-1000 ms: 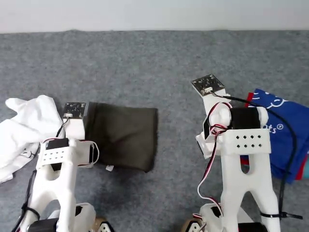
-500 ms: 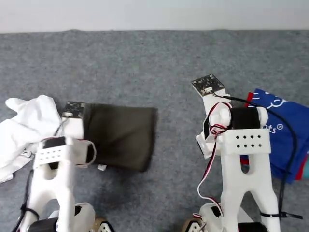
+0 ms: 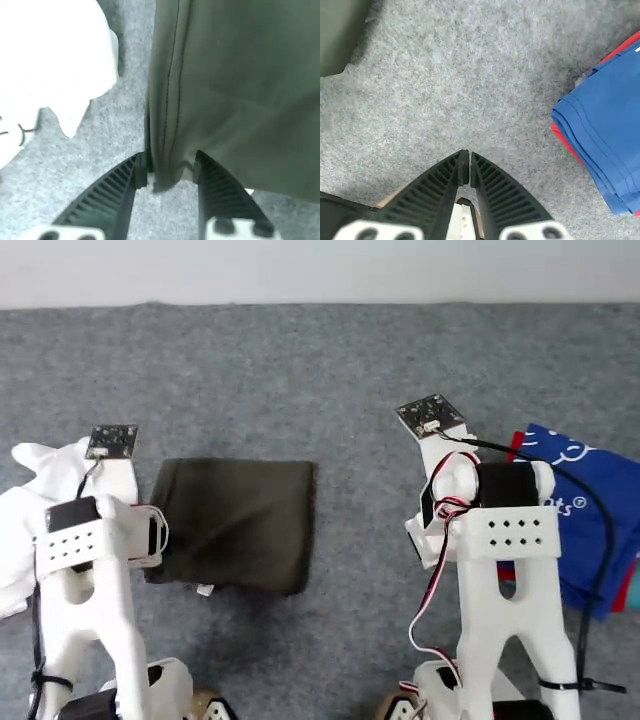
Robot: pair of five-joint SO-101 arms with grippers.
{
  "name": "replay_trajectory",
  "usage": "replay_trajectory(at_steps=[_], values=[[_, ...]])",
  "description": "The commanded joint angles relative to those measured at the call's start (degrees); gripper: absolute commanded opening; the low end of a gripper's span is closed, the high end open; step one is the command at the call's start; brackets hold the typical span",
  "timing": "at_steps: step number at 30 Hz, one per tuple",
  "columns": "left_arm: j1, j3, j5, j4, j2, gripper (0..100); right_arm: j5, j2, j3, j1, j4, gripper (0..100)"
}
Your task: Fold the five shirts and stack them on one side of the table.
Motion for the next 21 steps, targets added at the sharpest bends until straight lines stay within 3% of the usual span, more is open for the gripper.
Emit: replay_trajectory(at_steps=[1,9,13,21], values=[[-0.5,-6.3,0.7,1.7,-1.8,17,-0.2,-1.5,-3.1,-3.7,0.9,0.9],[2.7,-8.2,3.3,-7.1,-1.2,8,-0.7,5.2,-3.3,-19.5,-6.1,0.9],[2.8,-8.3,3.3,-7.0,-1.3,4,-0.8,12.1,-3.4,-26.3,-12.2,0.9],[-10.8,-13.6,0.9,-2.4,-1.8,1,-4.2,24.7,-3.5,-34.6,-27.1,0.9]])
